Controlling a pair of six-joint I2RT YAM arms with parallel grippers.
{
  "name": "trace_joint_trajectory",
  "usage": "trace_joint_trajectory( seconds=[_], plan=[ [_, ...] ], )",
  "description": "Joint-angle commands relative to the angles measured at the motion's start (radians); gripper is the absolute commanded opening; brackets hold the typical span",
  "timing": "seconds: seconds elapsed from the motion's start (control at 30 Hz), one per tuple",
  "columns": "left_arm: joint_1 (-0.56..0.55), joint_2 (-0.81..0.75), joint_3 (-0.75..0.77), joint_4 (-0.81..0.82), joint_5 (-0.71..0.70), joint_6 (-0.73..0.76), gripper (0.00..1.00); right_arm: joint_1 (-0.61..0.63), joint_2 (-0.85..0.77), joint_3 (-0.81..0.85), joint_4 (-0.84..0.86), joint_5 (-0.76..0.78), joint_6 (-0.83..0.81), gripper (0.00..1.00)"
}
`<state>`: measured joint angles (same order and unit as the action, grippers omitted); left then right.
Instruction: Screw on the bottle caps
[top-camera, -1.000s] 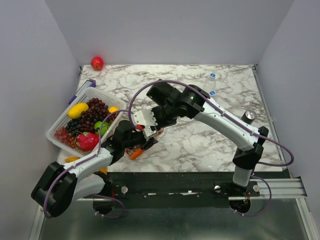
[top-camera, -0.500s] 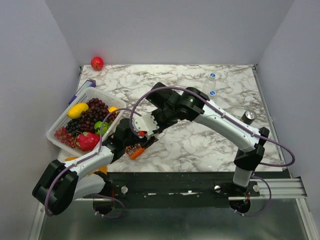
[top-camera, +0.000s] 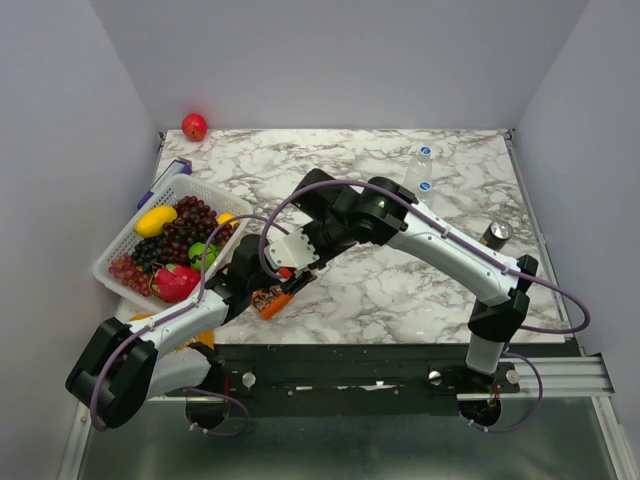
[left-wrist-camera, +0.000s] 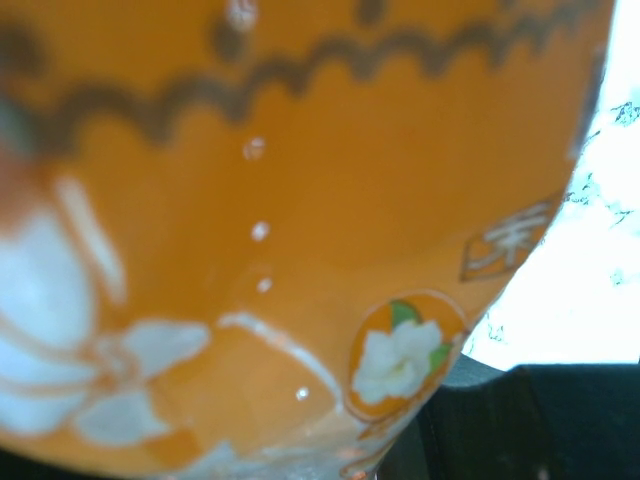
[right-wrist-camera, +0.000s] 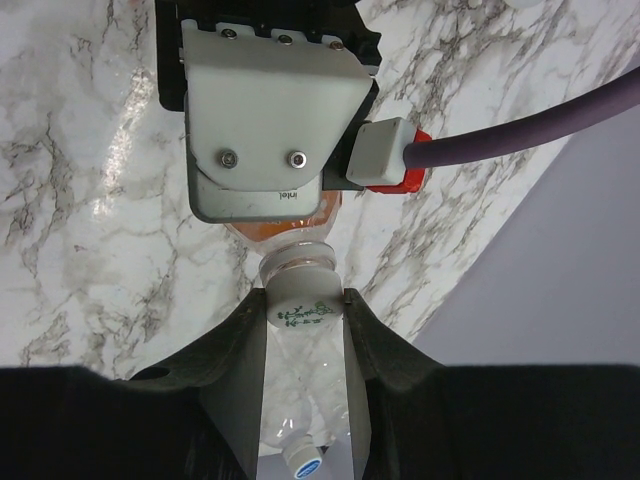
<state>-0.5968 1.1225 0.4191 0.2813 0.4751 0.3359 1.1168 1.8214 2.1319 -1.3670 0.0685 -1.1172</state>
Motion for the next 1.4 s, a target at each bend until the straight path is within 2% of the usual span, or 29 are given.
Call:
trace_joint_trajectory(
  seconds=[0.0,0.47,0.7,0.83,1.13,1.17,1.37],
  plan=[
    [-0.011,-0.021,0.014,0.11,0.063,0.031,0.0,0.011,0.016,0.01,-0.15,0.031,0.025,0.36],
    [-0.011,-0.029,0.0,0.114,0.099,0.015,0.0,0.011,-0.027,-0.046,-0.092,0.05,0.063,0.48],
    [-0.011,-0.026,0.001,0.116,0.099,0.011,0.0,0.009,-0.034,-0.056,-0.081,0.051,0.076,0.49],
    [-0.011,-0.026,0.0,0.121,0.1,0.011,0.0,0.011,-0.042,-0.066,-0.07,0.068,0.08,0.55],
    [-0.011,-0.02,-0.003,0.125,0.112,-0.009,0.0,-0.023,-0.079,-0.05,-0.027,-0.018,0.111,0.74],
    [-0.011,-0.02,-0.003,0.125,0.118,-0.012,0.0,-0.038,-0.077,-0.041,-0.024,-0.033,0.118,0.87],
    [-0.009,-0.013,-0.009,0.136,0.12,-0.034,0.0,-0.112,-0.096,0.045,-0.037,-0.217,0.178,0.99]
  ],
)
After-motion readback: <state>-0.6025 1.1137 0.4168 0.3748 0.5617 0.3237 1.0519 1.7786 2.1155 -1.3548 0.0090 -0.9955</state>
